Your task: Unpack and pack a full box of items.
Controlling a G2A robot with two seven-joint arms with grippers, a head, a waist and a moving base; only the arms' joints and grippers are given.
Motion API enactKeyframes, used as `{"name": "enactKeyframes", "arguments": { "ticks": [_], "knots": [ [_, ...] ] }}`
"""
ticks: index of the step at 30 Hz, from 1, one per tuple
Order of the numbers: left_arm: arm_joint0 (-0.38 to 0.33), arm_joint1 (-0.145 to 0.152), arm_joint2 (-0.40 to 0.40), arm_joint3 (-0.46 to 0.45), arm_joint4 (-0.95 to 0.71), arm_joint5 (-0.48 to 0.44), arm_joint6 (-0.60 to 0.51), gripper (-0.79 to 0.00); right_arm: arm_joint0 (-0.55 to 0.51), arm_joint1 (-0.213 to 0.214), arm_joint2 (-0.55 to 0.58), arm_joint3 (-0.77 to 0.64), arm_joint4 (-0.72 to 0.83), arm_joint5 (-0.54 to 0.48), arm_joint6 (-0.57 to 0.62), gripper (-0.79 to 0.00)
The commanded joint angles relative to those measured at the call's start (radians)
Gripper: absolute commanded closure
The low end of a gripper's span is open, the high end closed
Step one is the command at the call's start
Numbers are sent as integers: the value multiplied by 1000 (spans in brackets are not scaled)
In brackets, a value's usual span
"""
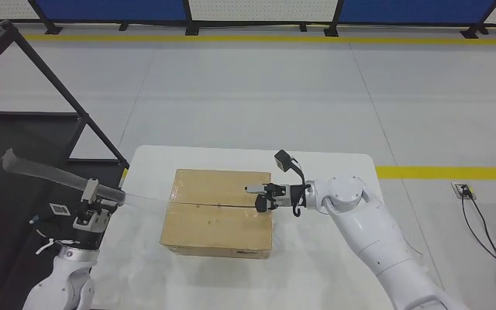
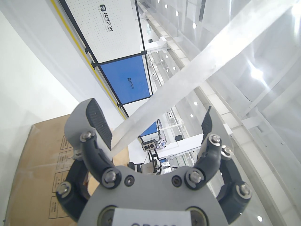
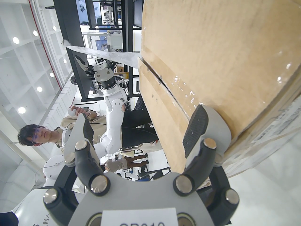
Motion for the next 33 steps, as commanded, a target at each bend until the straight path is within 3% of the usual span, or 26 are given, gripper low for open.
{"name": "enactKeyframes", "arguments": {
  "ticks": [1, 12, 19, 33],
  "knots": [
    [-6, -1, 2, -12, 15, 10, -4, -785, 0, 0, 0, 0, 0, 0, 0, -785],
    [8, -9, 39, -125, 241, 28, 54, -785, 0, 0, 0, 0, 0, 0, 0, -785],
    [26, -18, 85, -192, 384, 66, 112, -785, -59, 20, 49, -76, 8, -7, -47, -785],
    [-58, -41, 215, -209, 510, 168, 137, -785, -150, 63, 130, -193, -7, 15, -21, -785]
  ]
}}
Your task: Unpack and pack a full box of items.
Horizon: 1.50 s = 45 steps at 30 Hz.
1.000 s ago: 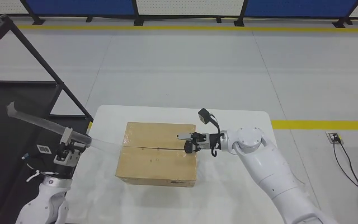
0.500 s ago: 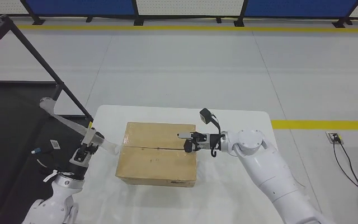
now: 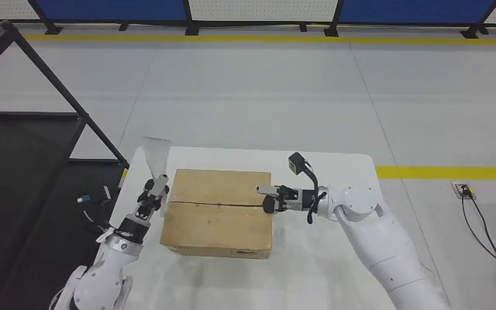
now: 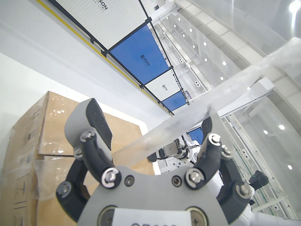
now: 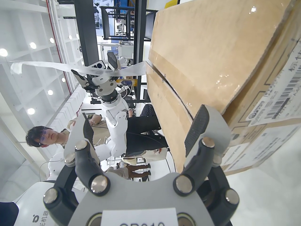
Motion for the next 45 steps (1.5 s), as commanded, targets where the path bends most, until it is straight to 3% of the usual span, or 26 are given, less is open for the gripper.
{"name": "enactKeyframes", "arguments": {
  "ticks": [1, 13, 35, 45],
  "knots": [
    [-9, -3, 17, -5, 19, 10, 1, -785, -8, 4, 7, -9, -1, 4, 1, -785],
    [-29, -16, 84, -8, 127, 44, -13, -785, -19, 16, 26, -26, 18, 6, 7, -785],
    [-165, -50, 213, 75, 231, 133, -47, -785, -19, 26, 26, -4, 45, -1, 17, -785],
    [-172, -58, 235, 59, 290, 147, -58, -785, -25, 33, 40, 1, 65, -20, 8, -785]
  ]
}}
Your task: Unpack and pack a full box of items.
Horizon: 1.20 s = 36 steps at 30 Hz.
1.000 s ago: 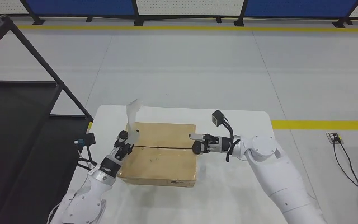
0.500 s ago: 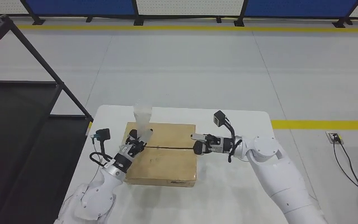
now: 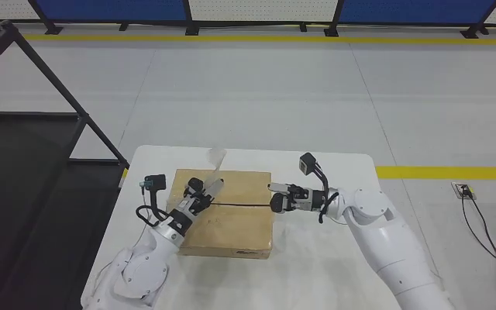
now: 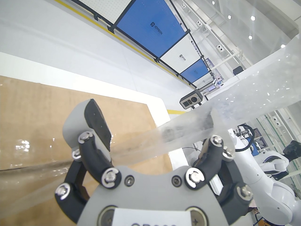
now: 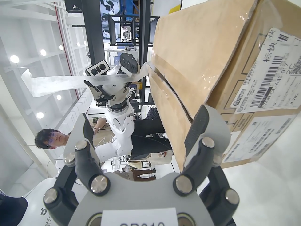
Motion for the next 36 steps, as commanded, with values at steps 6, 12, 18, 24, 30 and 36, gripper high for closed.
{"name": "enactKeyframes", "arguments": {
  "ticks": [6, 12, 18, 24, 30, 36],
  "knots": [
    [-4, -7, 28, -22, 52, 13, -19, -785, -28, 14, 36, -21, 13, -26, -1, -785],
    [-4, -13, 48, -29, 83, 30, -26, -785, -64, 28, 65, -60, 14, -25, 3, -785],
    [-3, -18, 52, -29, 97, 39, -27, -785, -81, 36, 75, -80, 16, -18, 5, -785],
    [5, -21, 39, -31, 97, 31, -19, -785, -87, 41, 76, -89, 21, -18, 5, -785],
    [18, -23, 28, -32, 103, 25, -16, -785, -107, 51, 97, -114, 36, -31, 29, -785],
    [26, -27, 19, -41, 94, 18, -7, -785, -107, 59, 102, -118, 9, 10, 9, -785]
  ]
}}
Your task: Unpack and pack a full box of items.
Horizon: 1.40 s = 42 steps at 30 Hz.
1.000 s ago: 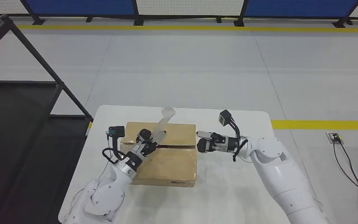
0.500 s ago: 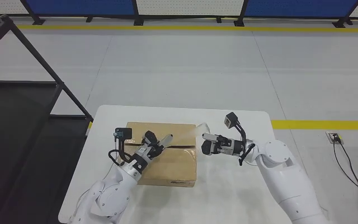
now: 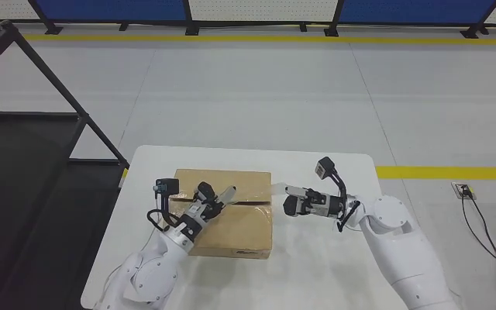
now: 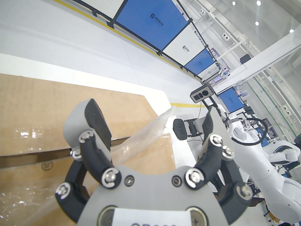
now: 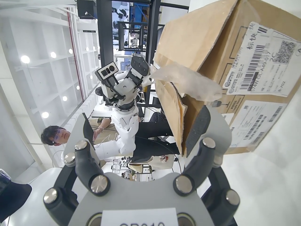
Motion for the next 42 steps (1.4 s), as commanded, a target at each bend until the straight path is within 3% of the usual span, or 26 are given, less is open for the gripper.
{"name": "enactKeyframes", "arguments": {
  "ticks": [1, 4, 8, 11, 14, 20, 30, 31, 33, 34, 42],
  "knots": [
    [7, -1, -12, -14, -17, -8, 9, -785, -1, 2, 3, -3, 2, 0, 0, -785],
    [32, 3, -69, -55, -62, -28, 17, -785, -8, 8, 21, -1, 13, -2, -2, -785],
    [101, 16, -209, -117, -160, -66, 3, -785, 5, 15, 31, 13, 6, 59, -4, -785],
    [159, 26, -325, -145, -260, -100, -50, -785, 26, 20, 22, 18, -22, 122, 26, -785],
    [195, 32, -396, -147, -334, -117, -109, -785, 37, 21, 6, 12, -40, 121, 34, -785],
    [179, 33, -392, -110, -365, -118, -144, -785, 66, 15, -28, 21, -26, 109, 58, -785],
    [210, 38, -470, -69, -408, -154, -149, -785, 51, 20, -58, -94, -234, 30, -180, -785],
    [218, 39, -480, -64, -417, -161, -155, -785, 50, 20, -67, -109, -254, 22, -180, -686],
    [235, 40, -497, -55, -424, -174, -159, -785, 49, 21, -79, -125, -293, 23, -195, -366],
    [243, 40, -503, -52, -428, -180, -161, -785, 49, 21, -85, -135, -309, 21, -202, -329],
    [277, 42, -541, -50, -477, -215, -172, -785, 74, 16, -135, -154, -401, 45, -225, -280]
  ]
}}
